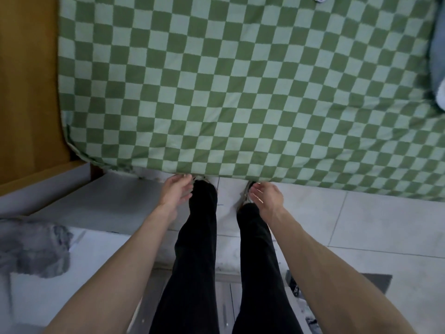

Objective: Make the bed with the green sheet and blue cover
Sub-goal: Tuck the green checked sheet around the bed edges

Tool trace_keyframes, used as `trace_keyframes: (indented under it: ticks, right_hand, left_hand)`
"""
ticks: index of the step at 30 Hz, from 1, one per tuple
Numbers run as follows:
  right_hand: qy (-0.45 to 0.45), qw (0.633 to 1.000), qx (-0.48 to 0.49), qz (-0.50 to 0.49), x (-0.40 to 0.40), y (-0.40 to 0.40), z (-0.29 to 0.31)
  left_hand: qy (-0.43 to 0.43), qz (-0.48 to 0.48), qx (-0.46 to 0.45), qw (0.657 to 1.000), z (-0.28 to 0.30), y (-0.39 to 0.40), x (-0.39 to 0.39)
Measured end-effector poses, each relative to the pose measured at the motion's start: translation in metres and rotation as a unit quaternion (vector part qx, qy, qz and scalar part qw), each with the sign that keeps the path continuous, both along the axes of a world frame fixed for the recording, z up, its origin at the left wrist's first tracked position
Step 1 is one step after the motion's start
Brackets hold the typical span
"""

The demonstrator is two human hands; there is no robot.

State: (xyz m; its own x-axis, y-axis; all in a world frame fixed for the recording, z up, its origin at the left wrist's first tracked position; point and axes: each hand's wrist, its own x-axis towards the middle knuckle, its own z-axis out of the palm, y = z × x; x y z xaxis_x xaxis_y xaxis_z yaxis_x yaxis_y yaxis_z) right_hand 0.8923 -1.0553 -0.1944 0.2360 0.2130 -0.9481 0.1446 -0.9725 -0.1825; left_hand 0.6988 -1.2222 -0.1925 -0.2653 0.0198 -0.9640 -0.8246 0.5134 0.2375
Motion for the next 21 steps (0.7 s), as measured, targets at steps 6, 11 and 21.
trace_keyframes:
  ticks: [6,11,21]
  right_hand:
    - [0.027,0.998,-0.028,0.044,0.007,0.003,-0.002]
    - [0.025,0.996,0.013,-0.082,0.045,0.03,0.0]
    - [0.077,0.997,0.02,0.002,0.096,0.034,-0.005]
  left_hand:
    - [0.037,-0.015,-0.03,0.999,0.001,0.036,0.029]
    - [0.044,0.01,-0.048,0.998,0.0,0.042,0.042]
    - [0.084,-0.012,-0.097,0.992,-0.007,0.053,0.065]
